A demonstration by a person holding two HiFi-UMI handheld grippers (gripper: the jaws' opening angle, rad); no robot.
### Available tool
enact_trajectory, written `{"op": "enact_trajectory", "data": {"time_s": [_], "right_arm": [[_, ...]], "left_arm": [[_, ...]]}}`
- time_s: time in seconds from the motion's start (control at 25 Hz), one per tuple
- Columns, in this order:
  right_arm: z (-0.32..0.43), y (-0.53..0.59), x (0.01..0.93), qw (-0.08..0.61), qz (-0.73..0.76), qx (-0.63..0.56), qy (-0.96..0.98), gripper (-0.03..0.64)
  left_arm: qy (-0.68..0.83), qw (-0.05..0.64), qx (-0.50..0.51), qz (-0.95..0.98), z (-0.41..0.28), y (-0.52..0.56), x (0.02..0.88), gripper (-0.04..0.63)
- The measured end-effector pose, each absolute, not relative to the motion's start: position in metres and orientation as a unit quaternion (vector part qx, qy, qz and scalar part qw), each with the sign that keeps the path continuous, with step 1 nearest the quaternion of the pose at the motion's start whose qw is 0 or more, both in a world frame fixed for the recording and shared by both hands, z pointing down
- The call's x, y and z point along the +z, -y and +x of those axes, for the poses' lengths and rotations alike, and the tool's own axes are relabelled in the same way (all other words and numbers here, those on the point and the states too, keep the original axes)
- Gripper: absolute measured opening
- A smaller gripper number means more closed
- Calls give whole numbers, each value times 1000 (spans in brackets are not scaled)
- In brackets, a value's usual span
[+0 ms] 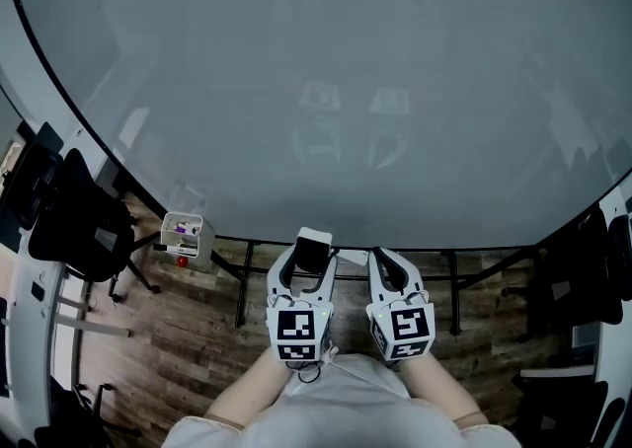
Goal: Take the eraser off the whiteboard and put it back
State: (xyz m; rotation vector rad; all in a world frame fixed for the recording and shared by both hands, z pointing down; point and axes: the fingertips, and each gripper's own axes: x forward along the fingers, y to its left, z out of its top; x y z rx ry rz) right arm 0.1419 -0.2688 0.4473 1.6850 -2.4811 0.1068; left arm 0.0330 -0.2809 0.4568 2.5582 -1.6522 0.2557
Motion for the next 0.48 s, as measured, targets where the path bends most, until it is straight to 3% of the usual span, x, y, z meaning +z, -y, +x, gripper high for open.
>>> {"op": "enact_trajectory", "data": {"time_s": [0.2,0.48], "right_arm": [[140,265,445,69,561,32,824,28],[142,264,446,68,565,34,822,28]], "left_arm": [[532,66,74,841,35,280,453,265],[531,26,72,844,41,279,443,265]]}}
